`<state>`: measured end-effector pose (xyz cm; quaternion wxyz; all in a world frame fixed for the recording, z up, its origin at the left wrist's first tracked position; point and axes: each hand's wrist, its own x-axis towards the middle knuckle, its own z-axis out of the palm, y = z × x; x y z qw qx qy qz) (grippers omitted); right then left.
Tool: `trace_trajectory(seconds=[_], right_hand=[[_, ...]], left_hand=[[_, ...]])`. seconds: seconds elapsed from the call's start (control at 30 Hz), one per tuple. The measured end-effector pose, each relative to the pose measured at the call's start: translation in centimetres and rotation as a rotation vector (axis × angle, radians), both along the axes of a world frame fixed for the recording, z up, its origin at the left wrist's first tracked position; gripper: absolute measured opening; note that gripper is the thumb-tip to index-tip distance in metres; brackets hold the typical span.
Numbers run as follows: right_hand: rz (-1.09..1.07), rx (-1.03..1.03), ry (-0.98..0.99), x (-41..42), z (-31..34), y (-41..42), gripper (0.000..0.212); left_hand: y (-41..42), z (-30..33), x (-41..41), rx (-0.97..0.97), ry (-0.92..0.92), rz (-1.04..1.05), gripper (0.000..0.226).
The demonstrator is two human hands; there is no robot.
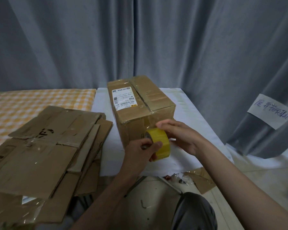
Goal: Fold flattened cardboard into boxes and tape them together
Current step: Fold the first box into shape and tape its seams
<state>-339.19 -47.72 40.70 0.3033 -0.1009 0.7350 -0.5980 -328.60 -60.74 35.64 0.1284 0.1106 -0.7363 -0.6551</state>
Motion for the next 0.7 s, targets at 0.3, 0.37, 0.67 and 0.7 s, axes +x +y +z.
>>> trace_trajectory(seconds=[0.3,0.37,0.67,0.7], right_hand=[[-0.037,-0.073,-0.106,-0.1,-0.9,-1.2,0.018],[-0.054,-0.043,-0.104,0.1,-1.5,-1.4,0.018],[-0.156,-0.024,0.007,0.5,-3.0,1.5,0.011],[-0.170,-0.043,0.034,0.7,-3.1,1.9,0.010]], left_hand=[[-2.1,3.4,-0.7,-0.850,0.136,0.298,0.037],[-3.4,5.6,-2.7,-0.947,0.336,0.279,0.026],[-5.9,4.8,-8.6,-1.524,0.072,-0.175,0.070],[-5.7,4.5,-8.8,-1.556,0.067,-0.156,0.071]])
